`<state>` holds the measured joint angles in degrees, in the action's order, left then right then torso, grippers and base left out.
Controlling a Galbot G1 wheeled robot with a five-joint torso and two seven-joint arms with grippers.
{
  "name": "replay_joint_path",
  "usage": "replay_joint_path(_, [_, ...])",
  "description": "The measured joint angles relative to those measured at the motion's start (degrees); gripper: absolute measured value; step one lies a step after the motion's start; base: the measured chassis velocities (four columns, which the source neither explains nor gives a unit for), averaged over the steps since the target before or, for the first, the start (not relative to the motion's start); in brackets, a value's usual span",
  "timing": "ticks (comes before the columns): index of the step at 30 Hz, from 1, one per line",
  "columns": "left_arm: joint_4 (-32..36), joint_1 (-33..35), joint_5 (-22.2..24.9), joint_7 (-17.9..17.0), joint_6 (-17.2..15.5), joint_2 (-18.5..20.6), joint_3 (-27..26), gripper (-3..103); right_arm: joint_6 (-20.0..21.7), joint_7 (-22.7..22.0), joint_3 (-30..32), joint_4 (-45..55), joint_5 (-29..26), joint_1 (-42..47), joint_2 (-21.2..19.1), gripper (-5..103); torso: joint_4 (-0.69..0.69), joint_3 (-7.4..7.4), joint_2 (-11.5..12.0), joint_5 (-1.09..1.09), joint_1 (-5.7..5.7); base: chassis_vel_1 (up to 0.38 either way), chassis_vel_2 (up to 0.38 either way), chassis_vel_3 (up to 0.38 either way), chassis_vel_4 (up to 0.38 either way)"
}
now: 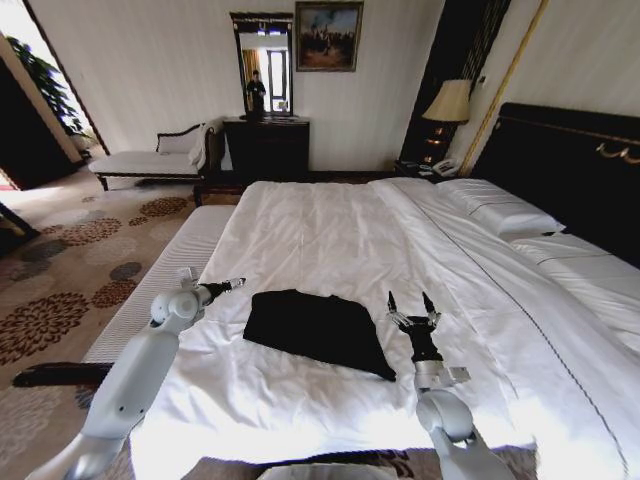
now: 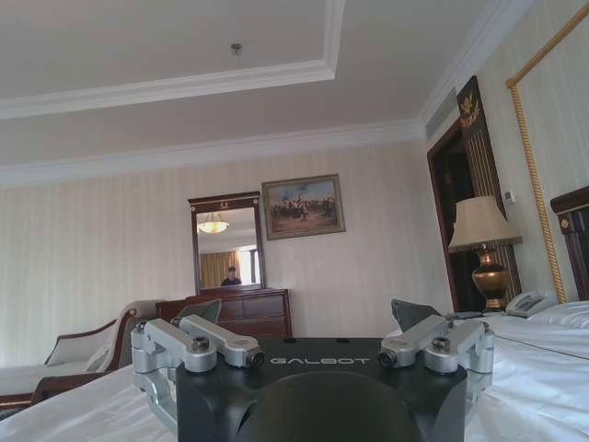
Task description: Fold the clothes on the bed.
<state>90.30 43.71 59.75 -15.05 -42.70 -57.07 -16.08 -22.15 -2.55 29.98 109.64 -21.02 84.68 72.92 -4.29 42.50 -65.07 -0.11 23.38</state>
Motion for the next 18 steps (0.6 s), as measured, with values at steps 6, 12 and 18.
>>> replay_joint_path(6, [-1.93, -2.95, -0.62, 1.34, 0.26, -1.11, 7.03, 100, -0.08, 0.0, 0.43, -0.13, 0.05, 0.2, -0.03, 100, -0.05, -0.02, 0.0, 0.01, -0.02, 0.0, 0.0, 0.0, 0.0])
replay_joint_path(12, [-2.16, -3.76, -0.35, 0.89, 0.37, -1.79, 10.0, 100, -0.46, 0.03, 0.94, -0.08, 0.19, 0.66, 0.02, 100, -0.04, -0.01, 0.0, 0.01, -0.01, 0.0, 0.0, 0.0, 0.0])
replay_joint_path(18, [-2.35, -3.51, -0.15, -0.92, 0.45, -3.06, 10.41, 103, -0.75, 0.04, 1.31, 0.03, 0.23, 0.86, -0.01, 100, -0.04, -0.02, -0.01, 0.01, -0.02, 0.0, 0.0, 0.0, 0.0])
